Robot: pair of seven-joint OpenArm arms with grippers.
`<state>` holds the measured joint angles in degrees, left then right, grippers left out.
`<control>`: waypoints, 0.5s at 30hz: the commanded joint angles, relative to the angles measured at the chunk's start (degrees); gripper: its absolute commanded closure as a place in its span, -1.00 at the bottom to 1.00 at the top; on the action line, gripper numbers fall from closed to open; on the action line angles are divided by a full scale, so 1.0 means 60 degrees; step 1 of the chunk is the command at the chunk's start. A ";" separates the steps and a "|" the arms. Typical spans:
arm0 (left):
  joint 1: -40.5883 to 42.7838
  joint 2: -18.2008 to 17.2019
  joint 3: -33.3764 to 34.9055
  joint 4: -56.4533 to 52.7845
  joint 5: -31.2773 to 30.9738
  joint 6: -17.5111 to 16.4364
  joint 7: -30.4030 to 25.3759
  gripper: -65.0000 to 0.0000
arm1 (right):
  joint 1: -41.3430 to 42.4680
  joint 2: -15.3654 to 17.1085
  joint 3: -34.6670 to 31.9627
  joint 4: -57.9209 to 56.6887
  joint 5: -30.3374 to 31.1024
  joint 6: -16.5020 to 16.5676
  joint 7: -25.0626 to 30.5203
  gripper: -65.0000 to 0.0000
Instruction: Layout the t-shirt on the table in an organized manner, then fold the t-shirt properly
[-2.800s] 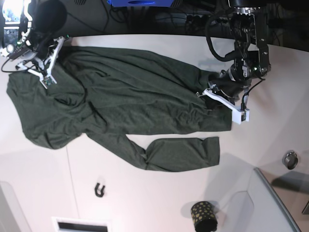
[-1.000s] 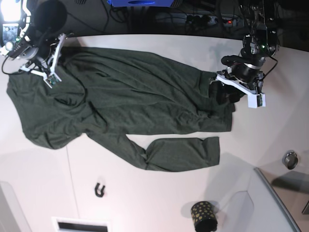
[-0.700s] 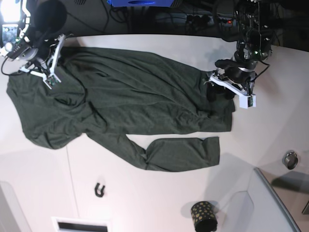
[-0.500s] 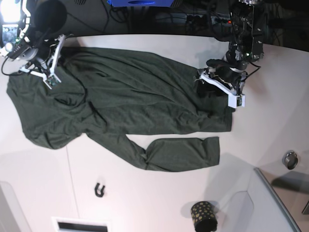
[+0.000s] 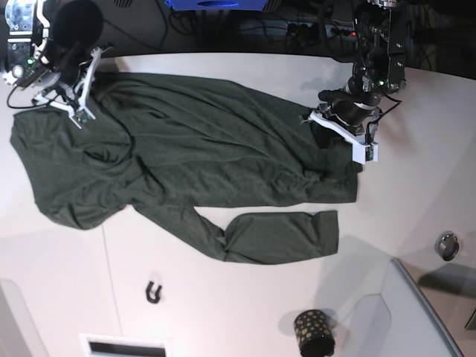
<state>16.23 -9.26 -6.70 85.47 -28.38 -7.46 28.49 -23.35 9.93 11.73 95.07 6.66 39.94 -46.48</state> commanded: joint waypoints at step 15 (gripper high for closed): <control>0.2504 -0.0941 -0.0048 0.2275 -0.0068 -0.0023 -0.0096 1.00 | 0.0207 0.0066 0.0031 0.0178 0.0085 0.0009 0.0135 0.96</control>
<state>31.24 -14.48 -6.68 98.15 -28.53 -7.46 28.99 -22.57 9.87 11.73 95.13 6.63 39.94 -46.41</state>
